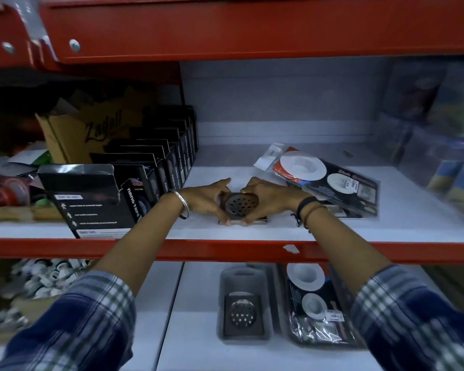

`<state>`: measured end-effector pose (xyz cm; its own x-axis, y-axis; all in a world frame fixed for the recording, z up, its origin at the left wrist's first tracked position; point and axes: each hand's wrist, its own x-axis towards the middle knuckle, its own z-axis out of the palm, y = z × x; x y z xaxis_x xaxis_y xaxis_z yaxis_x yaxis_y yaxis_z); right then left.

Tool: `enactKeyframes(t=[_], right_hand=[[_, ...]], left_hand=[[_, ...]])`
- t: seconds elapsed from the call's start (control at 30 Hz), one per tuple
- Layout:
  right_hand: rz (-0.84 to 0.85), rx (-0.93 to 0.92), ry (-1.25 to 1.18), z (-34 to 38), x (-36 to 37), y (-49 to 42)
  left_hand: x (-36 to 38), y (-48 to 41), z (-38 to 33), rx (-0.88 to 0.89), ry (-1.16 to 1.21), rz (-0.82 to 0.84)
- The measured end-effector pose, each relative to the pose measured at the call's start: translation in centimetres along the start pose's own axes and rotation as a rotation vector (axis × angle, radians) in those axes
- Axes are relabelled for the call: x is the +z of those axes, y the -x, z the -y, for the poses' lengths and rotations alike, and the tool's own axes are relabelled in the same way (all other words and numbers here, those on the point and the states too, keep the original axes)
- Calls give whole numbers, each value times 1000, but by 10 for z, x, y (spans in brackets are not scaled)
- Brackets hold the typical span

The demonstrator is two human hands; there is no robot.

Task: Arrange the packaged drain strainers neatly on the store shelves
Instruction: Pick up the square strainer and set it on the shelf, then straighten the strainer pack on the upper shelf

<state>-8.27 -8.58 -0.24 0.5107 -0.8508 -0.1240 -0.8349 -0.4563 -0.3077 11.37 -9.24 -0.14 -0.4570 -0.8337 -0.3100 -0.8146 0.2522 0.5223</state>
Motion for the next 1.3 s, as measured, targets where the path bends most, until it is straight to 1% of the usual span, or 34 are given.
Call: enactKeyframes(t=[0.2,0.3,0.37,0.43,0.5,0.53,0.6,0.63,0.67,0.7,0.8,0.87,0.97,1.03,1.13,1.17,1.23,1.3], right_hand=[[93,38,-11,-2,0,-5],[64,33,20,-3,-3,2],[-56,5,-3,-6,-13,16],[-230,-17,-67,-17,-28,38],[-418,-12,-132,-39,-42,59],[-507,29,-147,-55,-47,67],[-607,181,-123,-96,-53,76],[-602,285,-127,-116,-56,80],[-559,391,-149,-135,-56,84],[-492,477,-167,-153,-55,86],[-336,575,-220,-182,-51,93],[-291,586,-275,-186,-49,95],[-297,540,-388,-188,-50,95],[-304,500,-485,-186,-50,95],[-282,466,-521,-183,-50,93],[-303,444,-544,-181,-51,92],[-398,435,-649,-176,-56,93],[-487,468,-691,-172,-58,94]], left_hand=[[0,-2,5,-12,32,12],[-1,1,0,1,-33,-3],[1,1,-14,60,-39,-75],[6,-1,-41,162,69,-211],[17,-5,-76,228,123,-357],[24,-7,-93,219,150,-389],[43,-14,-120,146,263,-350],[53,-19,-131,98,322,-303],[63,-25,-138,49,359,-272],[72,-30,-144,13,388,-279],[89,-49,-153,-67,514,-396],[94,-62,-155,-143,612,-467],[92,-79,-155,-216,736,-558],[89,-83,-158,-198,790,-609],[80,-85,-164,-153,877,-705],[76,-87,-165,-136,915,-729],[64,-96,-164,-126,975,-753],[56,-112,-159,-134,955,-733]])
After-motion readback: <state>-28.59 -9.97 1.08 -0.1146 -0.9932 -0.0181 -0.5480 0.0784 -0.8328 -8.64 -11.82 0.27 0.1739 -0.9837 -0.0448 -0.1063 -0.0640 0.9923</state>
